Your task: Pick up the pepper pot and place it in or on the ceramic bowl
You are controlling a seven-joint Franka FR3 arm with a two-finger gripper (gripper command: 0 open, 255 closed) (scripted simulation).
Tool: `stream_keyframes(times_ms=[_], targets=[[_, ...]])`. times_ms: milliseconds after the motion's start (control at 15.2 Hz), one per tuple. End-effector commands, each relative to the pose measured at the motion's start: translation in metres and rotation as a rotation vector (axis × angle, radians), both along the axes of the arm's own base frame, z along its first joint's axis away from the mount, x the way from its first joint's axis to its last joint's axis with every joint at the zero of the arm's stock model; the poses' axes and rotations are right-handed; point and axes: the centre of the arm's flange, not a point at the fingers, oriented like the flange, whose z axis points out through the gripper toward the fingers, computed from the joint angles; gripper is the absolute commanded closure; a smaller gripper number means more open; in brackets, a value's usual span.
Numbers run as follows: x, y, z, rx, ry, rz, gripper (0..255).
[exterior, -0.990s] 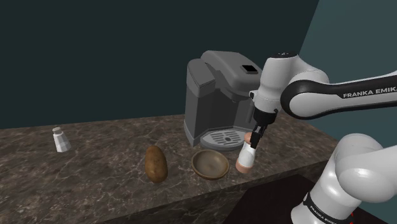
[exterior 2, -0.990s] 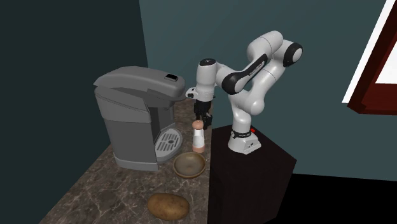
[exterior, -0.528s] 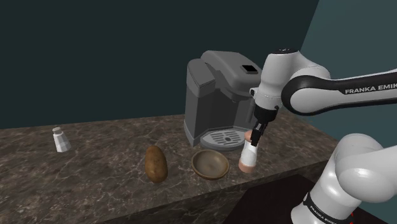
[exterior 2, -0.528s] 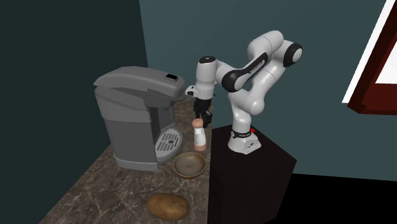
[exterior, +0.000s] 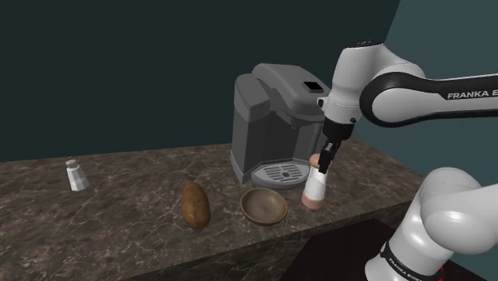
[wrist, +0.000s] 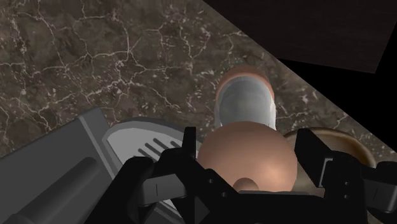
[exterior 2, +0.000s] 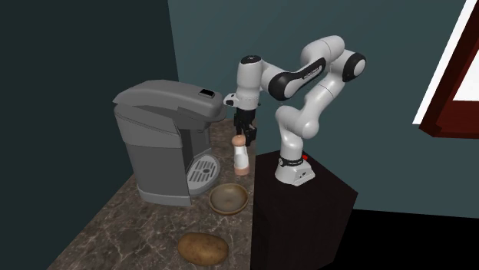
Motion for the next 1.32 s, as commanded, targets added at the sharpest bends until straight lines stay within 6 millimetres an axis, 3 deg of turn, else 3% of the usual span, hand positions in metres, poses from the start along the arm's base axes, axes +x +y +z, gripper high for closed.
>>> stream_keyframes(times_ms=[0, 726, 1254], targets=[[0.0, 0.0, 0.012, 0.0, 0.0, 0.0, 255], [0.0, 0.0, 0.07, 0.0, 0.0, 0.0, 255], [0.059, 0.077, 0.113, 0.0, 0.0, 0.0, 255]])
